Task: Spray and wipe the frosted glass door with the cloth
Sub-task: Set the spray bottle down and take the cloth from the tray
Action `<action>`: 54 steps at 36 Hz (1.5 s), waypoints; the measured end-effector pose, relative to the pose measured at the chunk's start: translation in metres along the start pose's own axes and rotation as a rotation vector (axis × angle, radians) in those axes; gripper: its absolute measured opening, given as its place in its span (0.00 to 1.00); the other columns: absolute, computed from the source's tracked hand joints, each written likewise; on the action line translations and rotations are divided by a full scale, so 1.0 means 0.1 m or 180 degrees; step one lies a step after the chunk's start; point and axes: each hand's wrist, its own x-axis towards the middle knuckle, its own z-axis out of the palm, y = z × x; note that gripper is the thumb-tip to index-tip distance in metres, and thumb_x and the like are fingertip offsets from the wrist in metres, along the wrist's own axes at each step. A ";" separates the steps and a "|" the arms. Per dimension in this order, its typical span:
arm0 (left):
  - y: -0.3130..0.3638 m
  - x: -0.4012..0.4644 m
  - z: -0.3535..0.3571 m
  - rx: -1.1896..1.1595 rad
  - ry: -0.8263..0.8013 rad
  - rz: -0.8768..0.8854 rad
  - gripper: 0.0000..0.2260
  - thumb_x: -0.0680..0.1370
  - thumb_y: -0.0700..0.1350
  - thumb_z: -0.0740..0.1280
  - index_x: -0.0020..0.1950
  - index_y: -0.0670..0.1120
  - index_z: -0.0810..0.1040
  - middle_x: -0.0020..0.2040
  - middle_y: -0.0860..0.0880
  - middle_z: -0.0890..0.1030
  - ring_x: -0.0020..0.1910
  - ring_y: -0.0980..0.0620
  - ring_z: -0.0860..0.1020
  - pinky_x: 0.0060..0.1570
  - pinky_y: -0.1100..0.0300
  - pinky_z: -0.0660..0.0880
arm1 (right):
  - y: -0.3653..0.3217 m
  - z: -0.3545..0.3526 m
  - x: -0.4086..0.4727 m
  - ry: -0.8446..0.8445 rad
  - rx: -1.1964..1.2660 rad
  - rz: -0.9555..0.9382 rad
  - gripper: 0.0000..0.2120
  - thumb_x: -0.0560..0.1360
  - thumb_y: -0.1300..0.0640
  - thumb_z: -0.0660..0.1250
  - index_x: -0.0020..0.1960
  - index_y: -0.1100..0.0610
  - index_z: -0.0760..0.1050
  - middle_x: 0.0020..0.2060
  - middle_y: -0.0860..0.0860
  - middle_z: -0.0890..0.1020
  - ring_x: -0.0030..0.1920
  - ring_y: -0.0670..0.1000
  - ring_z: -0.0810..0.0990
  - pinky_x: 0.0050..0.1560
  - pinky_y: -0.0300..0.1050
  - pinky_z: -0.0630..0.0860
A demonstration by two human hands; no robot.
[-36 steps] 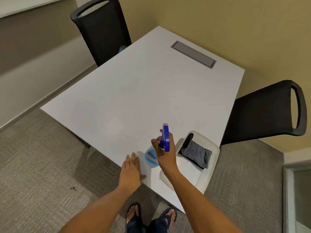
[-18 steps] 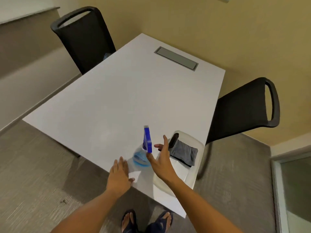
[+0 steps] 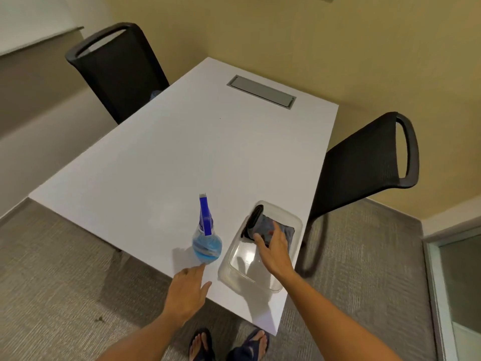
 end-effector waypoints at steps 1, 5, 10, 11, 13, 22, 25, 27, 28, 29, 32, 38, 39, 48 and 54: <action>0.04 -0.02 0.00 -0.0007 -0.0038 0.0039 0.39 0.83 0.69 0.41 0.83 0.46 0.66 0.75 0.46 0.78 0.71 0.47 0.78 0.74 0.52 0.73 | 0.03 -0.01 0.02 -0.0043 -0.0049 0.0008 0.37 0.81 0.43 0.64 0.82 0.54 0.51 0.79 0.57 0.61 0.79 0.58 0.61 0.76 0.63 0.63; 0.22 -0.05 -0.03 -0.0442 -0.0165 -0.0164 0.32 0.85 0.65 0.49 0.84 0.49 0.64 0.80 0.50 0.72 0.78 0.50 0.72 0.79 0.55 0.66 | 0.15 -0.05 0.11 -0.0164 -0.0393 -0.0057 0.36 0.82 0.45 0.64 0.82 0.57 0.53 0.79 0.57 0.61 0.79 0.58 0.59 0.78 0.60 0.61; 0.47 0.00 -0.20 -0.1217 0.0107 -0.0091 0.20 0.86 0.53 0.62 0.75 0.46 0.75 0.71 0.48 0.81 0.67 0.52 0.80 0.72 0.56 0.75 | 0.19 -0.09 0.25 -0.0243 -0.0949 -0.0194 0.31 0.81 0.50 0.66 0.79 0.58 0.60 0.73 0.58 0.67 0.75 0.60 0.63 0.75 0.54 0.62; 0.52 0.01 -0.23 -0.1340 0.0218 -0.0031 0.16 0.85 0.48 0.65 0.72 0.45 0.78 0.65 0.47 0.84 0.62 0.52 0.82 0.68 0.55 0.79 | 0.19 -0.09 0.28 -0.0254 -0.1049 -0.0217 0.29 0.80 0.50 0.66 0.77 0.58 0.63 0.72 0.58 0.69 0.73 0.61 0.64 0.73 0.54 0.64; 0.58 0.05 -0.29 -0.1464 0.0379 0.0074 0.11 0.83 0.43 0.68 0.65 0.43 0.82 0.56 0.46 0.86 0.53 0.52 0.83 0.59 0.52 0.84 | 0.19 -0.11 0.33 -0.0300 -0.1247 -0.0226 0.26 0.79 0.52 0.66 0.74 0.58 0.66 0.69 0.59 0.70 0.70 0.62 0.67 0.71 0.54 0.66; 0.88 0.25 -0.52 -0.1555 0.0816 0.0305 0.15 0.78 0.41 0.65 0.61 0.38 0.84 0.49 0.44 0.87 0.46 0.53 0.82 0.47 0.61 0.80 | 0.28 -0.14 0.51 -0.0437 -0.2232 -0.0529 0.26 0.79 0.52 0.65 0.74 0.59 0.67 0.67 0.59 0.73 0.68 0.60 0.71 0.68 0.51 0.68; 1.02 0.37 -0.56 -0.1525 0.0884 0.0441 0.14 0.79 0.41 0.66 0.62 0.38 0.83 0.50 0.43 0.86 0.47 0.53 0.81 0.47 0.61 0.80 | 0.32 -0.13 0.57 -0.0475 -0.2519 -0.0614 0.28 0.77 0.52 0.67 0.74 0.59 0.65 0.68 0.59 0.72 0.69 0.60 0.69 0.69 0.51 0.67; 1.12 0.46 -0.58 -0.1504 0.0853 0.0444 0.16 0.80 0.42 0.65 0.64 0.38 0.82 0.54 0.42 0.86 0.51 0.48 0.84 0.51 0.61 0.79 | 0.35 -0.12 0.61 -0.0484 -0.2646 -0.0627 0.32 0.77 0.53 0.67 0.76 0.61 0.62 0.71 0.61 0.70 0.74 0.62 0.65 0.73 0.53 0.65; 1.16 0.50 -0.59 -0.1499 0.0832 0.0440 0.16 0.81 0.42 0.64 0.65 0.38 0.81 0.56 0.41 0.85 0.54 0.46 0.84 0.54 0.61 0.78 | 0.37 -0.11 0.62 -0.0491 -0.2687 -0.0620 0.34 0.77 0.54 0.68 0.78 0.62 0.60 0.74 0.61 0.67 0.77 0.63 0.61 0.75 0.55 0.62; 1.21 0.54 -0.60 -0.1488 0.0813 0.0444 0.16 0.81 0.40 0.65 0.67 0.38 0.80 0.58 0.41 0.85 0.57 0.44 0.84 0.56 0.60 0.78 | 0.38 -0.11 0.64 -0.0506 -0.2731 -0.0618 0.35 0.77 0.54 0.68 0.79 0.63 0.57 0.77 0.62 0.63 0.80 0.63 0.57 0.77 0.56 0.59; 1.33 0.65 -0.62 -0.1383 0.0691 0.0471 0.17 0.83 0.39 0.64 0.72 0.39 0.76 0.66 0.42 0.81 0.65 0.45 0.80 0.66 0.57 0.77 | 0.40 -0.09 0.68 -0.0593 -0.2905 -0.0607 0.38 0.79 0.55 0.66 0.81 0.64 0.51 0.80 0.63 0.56 0.82 0.62 0.51 0.80 0.58 0.55; 1.47 0.89 -0.57 -0.0583 0.0212 0.0673 0.25 0.86 0.44 0.60 0.84 0.45 0.62 0.85 0.47 0.63 0.84 0.48 0.63 0.83 0.55 0.62 | 0.43 -0.09 0.73 -0.0714 -0.3246 -0.0550 0.39 0.82 0.55 0.65 0.81 0.66 0.46 0.80 0.64 0.55 0.81 0.61 0.55 0.79 0.56 0.58; 1.48 0.93 -0.55 -0.0393 0.0142 0.0729 0.26 0.86 0.45 0.60 0.85 0.45 0.60 0.86 0.47 0.60 0.85 0.48 0.60 0.84 0.54 0.60 | 0.43 -0.09 0.74 -0.0752 -0.3263 -0.0551 0.38 0.83 0.55 0.64 0.81 0.67 0.45 0.80 0.64 0.55 0.81 0.61 0.55 0.79 0.55 0.58; 1.52 1.10 -0.40 -0.0094 -0.0058 0.0645 0.28 0.86 0.43 0.62 0.85 0.43 0.58 0.87 0.45 0.56 0.87 0.45 0.55 0.83 0.54 0.58 | 0.33 -0.18 0.80 -0.0910 -0.3452 -0.0725 0.17 0.83 0.63 0.61 0.71 0.63 0.68 0.66 0.61 0.75 0.66 0.57 0.76 0.56 0.48 0.78; 1.59 1.09 -0.54 0.0049 -0.0154 0.0808 0.32 0.83 0.40 0.66 0.85 0.44 0.57 0.87 0.45 0.57 0.86 0.41 0.55 0.79 0.50 0.68 | 0.11 -0.42 0.83 -0.0813 -0.3179 -0.0756 0.11 0.80 0.65 0.62 0.61 0.59 0.76 0.52 0.55 0.84 0.50 0.57 0.85 0.45 0.50 0.79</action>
